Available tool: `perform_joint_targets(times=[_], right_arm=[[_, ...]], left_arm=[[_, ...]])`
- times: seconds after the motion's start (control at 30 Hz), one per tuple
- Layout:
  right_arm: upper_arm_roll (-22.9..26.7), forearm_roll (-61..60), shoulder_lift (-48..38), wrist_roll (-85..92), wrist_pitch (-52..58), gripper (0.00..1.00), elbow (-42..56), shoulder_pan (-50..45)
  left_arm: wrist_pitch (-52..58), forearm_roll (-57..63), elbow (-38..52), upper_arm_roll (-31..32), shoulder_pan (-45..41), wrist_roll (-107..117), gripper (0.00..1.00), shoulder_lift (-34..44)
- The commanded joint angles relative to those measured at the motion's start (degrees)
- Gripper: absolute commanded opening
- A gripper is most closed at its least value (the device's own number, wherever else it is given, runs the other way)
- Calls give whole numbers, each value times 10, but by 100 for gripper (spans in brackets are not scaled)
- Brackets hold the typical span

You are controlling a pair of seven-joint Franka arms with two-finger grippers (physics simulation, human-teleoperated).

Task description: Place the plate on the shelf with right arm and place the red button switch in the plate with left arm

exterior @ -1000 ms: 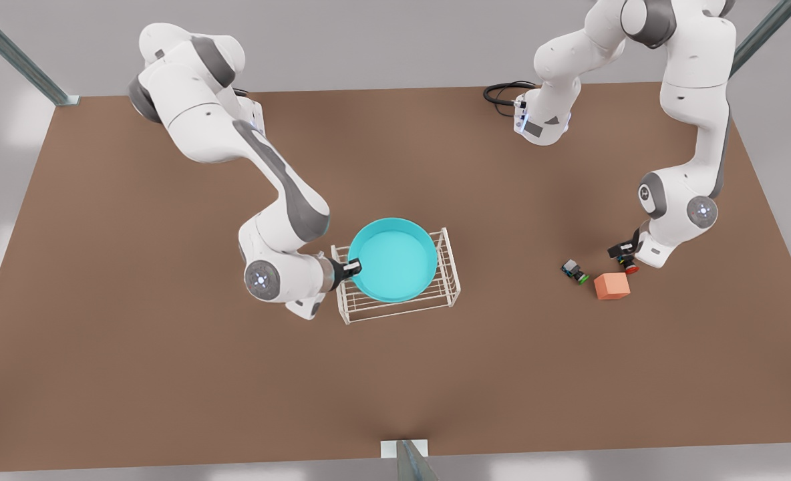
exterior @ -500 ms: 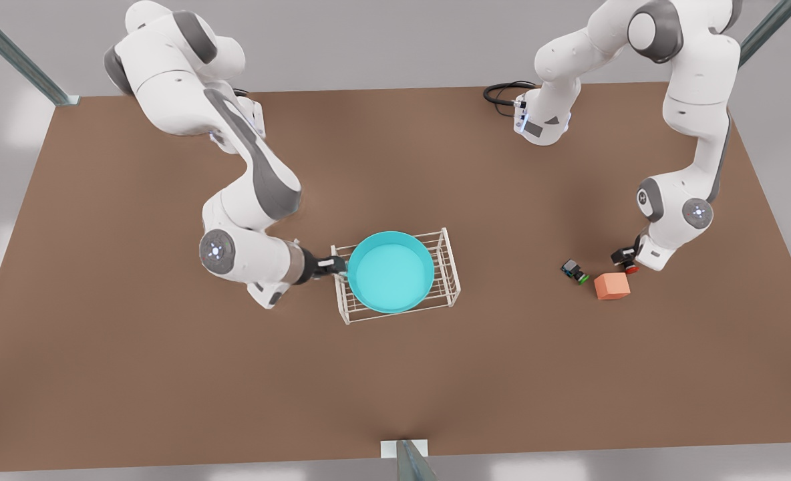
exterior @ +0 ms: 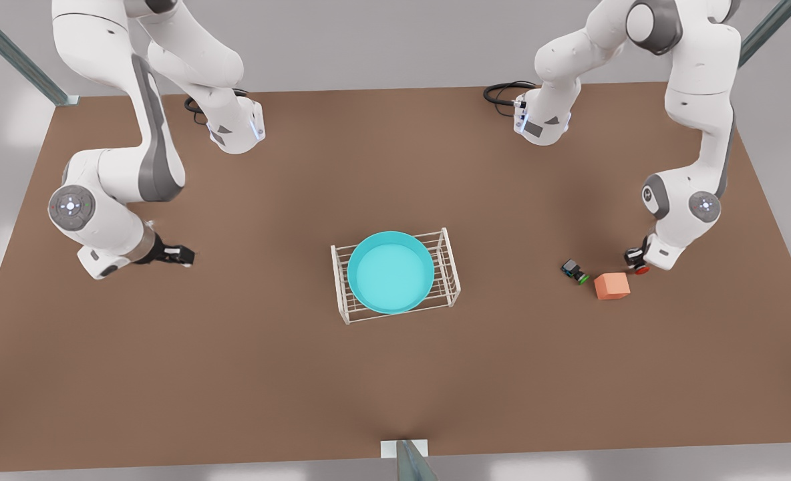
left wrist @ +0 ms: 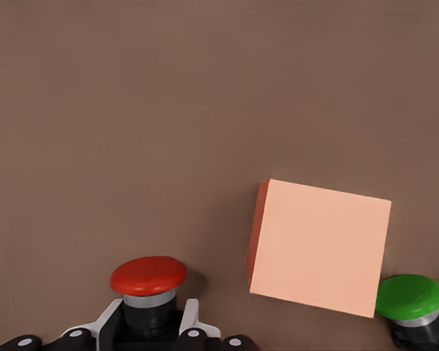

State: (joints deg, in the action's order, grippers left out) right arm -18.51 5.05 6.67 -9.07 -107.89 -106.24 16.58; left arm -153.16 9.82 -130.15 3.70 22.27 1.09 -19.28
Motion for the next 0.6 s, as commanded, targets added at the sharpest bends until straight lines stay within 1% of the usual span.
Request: perform_joint_targets(times=[0.0,0.03,0.07,0.13,0.17,0.2,0.27,0.33,0.43,0.53,0.57], right_arm=[[12,3,0,57,-14,100,11,12],[12,1,0,56,-14,100,13,12],[15,-3,0,57,-7,100,26,18],[17,-4,0,58,9,100,42,19],[17,-4,0,58,9,100,43,19],[17,-3,0,58,9,100,43,20],[17,-3,1,58,9,100,43,20],[17,-4,1,58,9,100,46,20],[17,-3,3,58,9,100,50,24],[17,-3,2,58,10,100,51,28],[17,-3,3,58,11,100,50,28]], left_arm=[[39,-1,3,1,0,-2,50,17],[100,-6,30,6,-4,5,50,35],[164,-7,72,24,-8,24,50,45],[253,-7,147,87,-8,98,50,46],[291,-4,182,131,-10,169,50,42],[321,-2,201,144,-30,208,50,38],[322,-3,212,144,-47,234,50,32],[349,-4,250,145,-107,318,50,23],[428,-23,337,145,-193,429,50,8],[442,-47,361,145,-268,534,50,7],[441,-51,373,145,-312,596,50,4]])
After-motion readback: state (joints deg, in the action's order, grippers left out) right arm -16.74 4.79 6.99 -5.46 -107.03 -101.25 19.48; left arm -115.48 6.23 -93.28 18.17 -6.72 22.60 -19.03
